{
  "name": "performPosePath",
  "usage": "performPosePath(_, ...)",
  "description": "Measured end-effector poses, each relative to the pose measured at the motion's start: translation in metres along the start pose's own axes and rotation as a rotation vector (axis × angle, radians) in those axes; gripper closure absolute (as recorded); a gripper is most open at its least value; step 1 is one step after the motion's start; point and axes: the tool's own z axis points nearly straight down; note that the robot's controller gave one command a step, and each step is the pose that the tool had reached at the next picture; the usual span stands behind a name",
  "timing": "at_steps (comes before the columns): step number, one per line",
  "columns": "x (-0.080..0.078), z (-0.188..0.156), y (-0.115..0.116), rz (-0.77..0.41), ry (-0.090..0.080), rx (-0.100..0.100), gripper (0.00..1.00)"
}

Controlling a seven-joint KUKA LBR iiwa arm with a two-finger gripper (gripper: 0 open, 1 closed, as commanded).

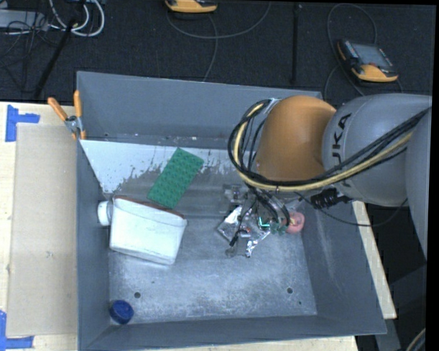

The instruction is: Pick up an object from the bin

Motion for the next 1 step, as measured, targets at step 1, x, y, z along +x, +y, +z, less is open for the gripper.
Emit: performPosePath(1,-0.0095,0.0577,-0.0657,0.057,-0.003,0.003,0.0)
